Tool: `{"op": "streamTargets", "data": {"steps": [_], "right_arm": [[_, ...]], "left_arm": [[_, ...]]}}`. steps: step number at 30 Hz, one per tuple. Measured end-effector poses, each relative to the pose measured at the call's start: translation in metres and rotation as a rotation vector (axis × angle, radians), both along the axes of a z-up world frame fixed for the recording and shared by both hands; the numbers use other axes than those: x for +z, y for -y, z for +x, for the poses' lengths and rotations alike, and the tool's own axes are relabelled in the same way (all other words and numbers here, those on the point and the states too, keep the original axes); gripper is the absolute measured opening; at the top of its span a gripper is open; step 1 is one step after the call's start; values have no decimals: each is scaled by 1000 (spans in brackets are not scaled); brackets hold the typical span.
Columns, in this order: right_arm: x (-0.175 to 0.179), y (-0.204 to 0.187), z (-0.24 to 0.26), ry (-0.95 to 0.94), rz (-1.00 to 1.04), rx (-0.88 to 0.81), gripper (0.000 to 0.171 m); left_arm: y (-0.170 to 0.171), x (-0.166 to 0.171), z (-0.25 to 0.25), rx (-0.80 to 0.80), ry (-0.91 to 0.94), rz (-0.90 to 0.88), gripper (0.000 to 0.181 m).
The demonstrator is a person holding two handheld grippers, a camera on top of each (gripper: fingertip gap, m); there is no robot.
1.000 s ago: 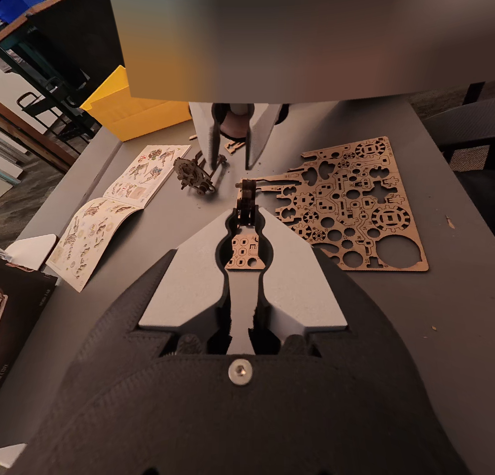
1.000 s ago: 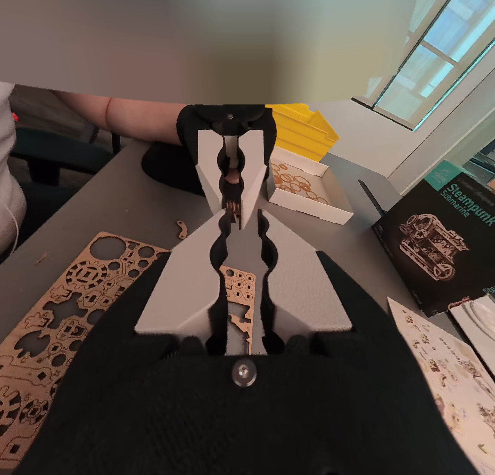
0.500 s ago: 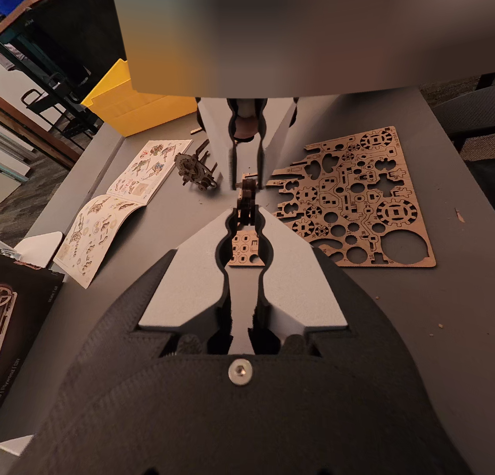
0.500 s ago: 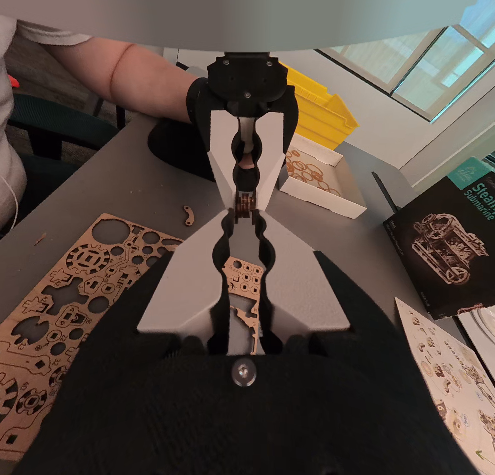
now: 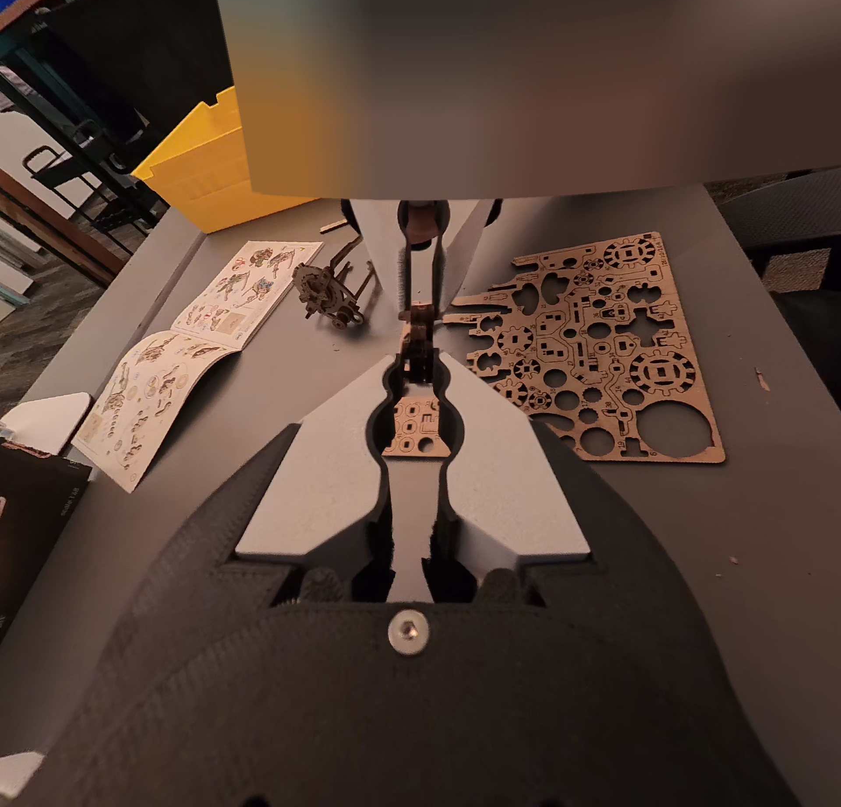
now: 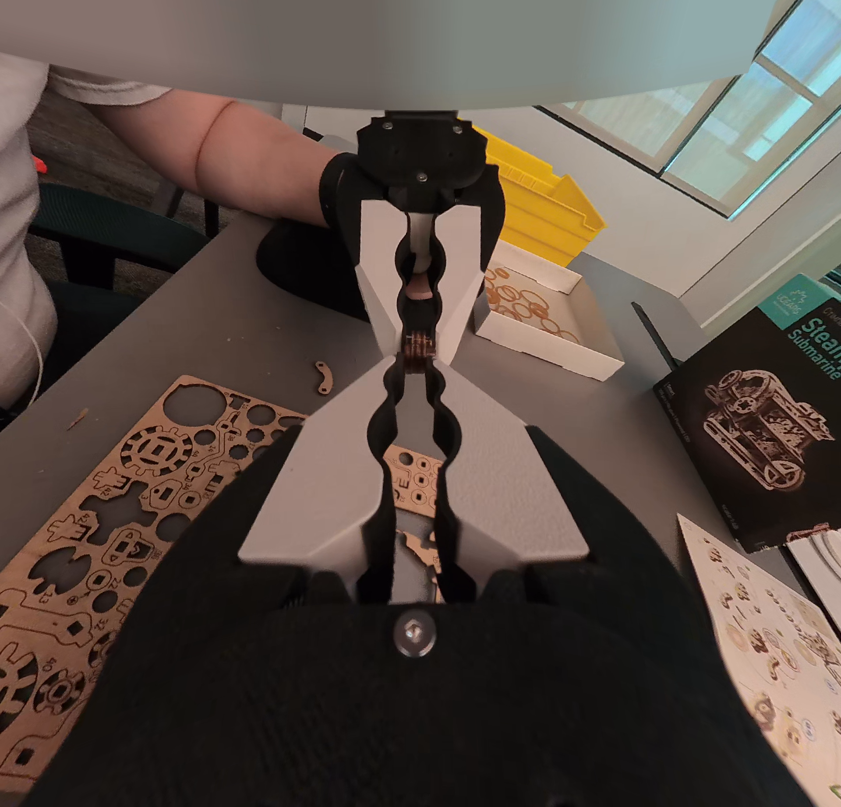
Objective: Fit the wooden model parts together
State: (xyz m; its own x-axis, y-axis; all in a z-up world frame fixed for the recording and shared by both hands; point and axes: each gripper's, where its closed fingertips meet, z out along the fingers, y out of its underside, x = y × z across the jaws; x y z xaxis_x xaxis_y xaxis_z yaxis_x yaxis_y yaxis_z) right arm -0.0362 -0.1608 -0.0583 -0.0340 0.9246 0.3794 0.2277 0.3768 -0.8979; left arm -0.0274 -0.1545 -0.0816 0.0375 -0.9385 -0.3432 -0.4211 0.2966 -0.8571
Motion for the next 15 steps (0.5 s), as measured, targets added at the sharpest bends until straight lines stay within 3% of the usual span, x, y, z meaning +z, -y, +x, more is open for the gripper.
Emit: {"op": "streamTargets", "data": {"steps": [6, 10, 15], "right_arm": [[-1, -1, 0, 12, -44, -2, 7], [5, -3, 2, -19, -89, -5, 6], [4, -5, 4, -9, -101, -7, 7]], "left_arm": [[1, -2, 0, -10, 5, -30, 10], [-1, 0, 0, 3, 17, -13, 25], [-1, 14, -2, 3, 79, 16, 15]]}}
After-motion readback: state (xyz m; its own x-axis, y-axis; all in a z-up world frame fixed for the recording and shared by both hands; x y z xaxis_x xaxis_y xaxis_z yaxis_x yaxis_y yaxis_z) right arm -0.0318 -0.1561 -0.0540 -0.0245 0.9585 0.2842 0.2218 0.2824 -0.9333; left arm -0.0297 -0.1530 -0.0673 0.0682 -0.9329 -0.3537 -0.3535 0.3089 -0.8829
